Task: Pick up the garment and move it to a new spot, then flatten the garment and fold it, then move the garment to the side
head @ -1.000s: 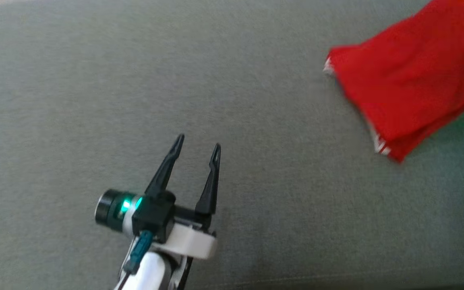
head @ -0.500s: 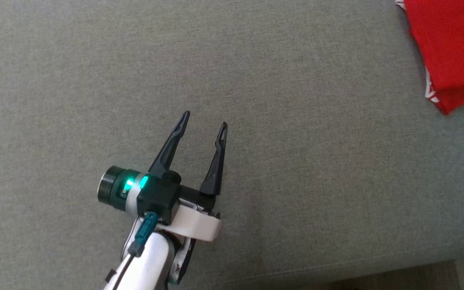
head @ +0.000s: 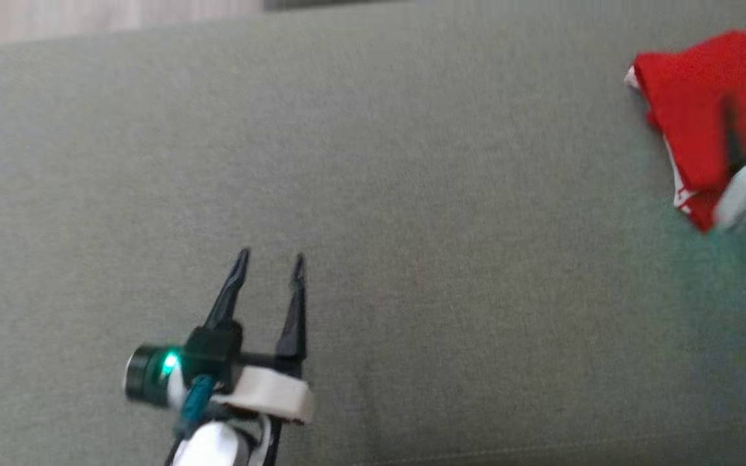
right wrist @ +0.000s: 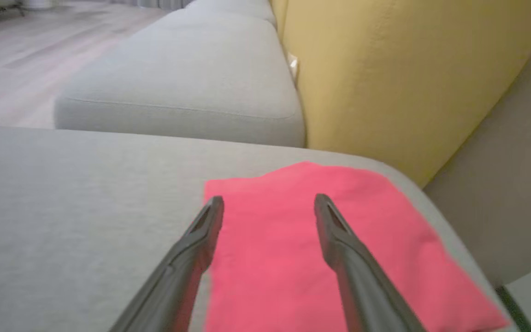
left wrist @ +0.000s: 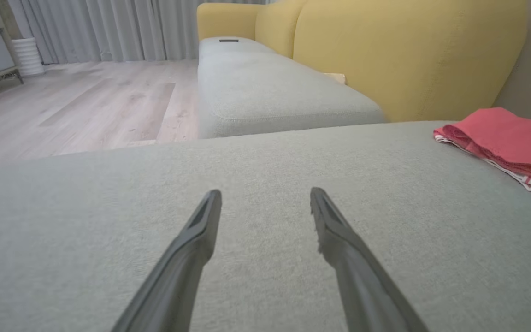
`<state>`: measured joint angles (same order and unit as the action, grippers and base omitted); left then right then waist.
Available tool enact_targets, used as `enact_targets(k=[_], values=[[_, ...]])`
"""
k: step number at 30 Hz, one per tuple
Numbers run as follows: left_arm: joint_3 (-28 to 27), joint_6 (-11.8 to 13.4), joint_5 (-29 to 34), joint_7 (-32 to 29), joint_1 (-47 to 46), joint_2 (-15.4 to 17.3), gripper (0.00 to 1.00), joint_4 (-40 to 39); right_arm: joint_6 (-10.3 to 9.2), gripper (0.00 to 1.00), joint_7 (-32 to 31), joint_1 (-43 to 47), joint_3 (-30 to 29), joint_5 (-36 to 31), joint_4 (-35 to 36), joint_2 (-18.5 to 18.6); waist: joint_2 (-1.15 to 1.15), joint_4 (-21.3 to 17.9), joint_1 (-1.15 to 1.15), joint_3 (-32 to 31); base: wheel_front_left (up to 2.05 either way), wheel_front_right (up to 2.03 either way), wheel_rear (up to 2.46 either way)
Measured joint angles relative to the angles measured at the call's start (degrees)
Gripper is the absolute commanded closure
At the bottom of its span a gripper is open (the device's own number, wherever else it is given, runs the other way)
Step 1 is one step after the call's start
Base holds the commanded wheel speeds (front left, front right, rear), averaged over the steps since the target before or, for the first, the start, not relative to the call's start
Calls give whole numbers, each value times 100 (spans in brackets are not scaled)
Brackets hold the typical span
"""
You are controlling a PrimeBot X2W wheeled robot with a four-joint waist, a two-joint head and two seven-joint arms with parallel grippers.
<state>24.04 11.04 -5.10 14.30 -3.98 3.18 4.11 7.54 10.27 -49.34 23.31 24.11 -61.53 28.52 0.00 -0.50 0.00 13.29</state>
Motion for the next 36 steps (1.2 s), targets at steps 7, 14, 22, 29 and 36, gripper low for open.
enact_targets(k=[7,14,22,29,36], values=[[-467,-55,-236,-1,596,-2,0,269,0,0,390,1529,-177,10,773,-886,0,222,0,-808,0,0,0],[-1012,-280,-308,-1,1121,1,0,1,0,0,407,3947,-1232,-633,3386,-1920,0,415,-1,-1550,0,0,0],[-1191,-493,-249,0,1748,7,0,-464,0,0,410,5536,-1533,-1214,4832,-2398,0,541,-1,-1926,0,0,0],[-1219,-556,-116,-1,2411,18,0,-655,0,0,410,6149,-1816,-1370,5157,-2531,0,539,-1,-2132,0,0,0],[-1232,-604,-1,-1,2431,19,0,-667,0,0,410,6178,-1852,-1370,5157,-2581,0,537,-1,-2159,0,0,0]])
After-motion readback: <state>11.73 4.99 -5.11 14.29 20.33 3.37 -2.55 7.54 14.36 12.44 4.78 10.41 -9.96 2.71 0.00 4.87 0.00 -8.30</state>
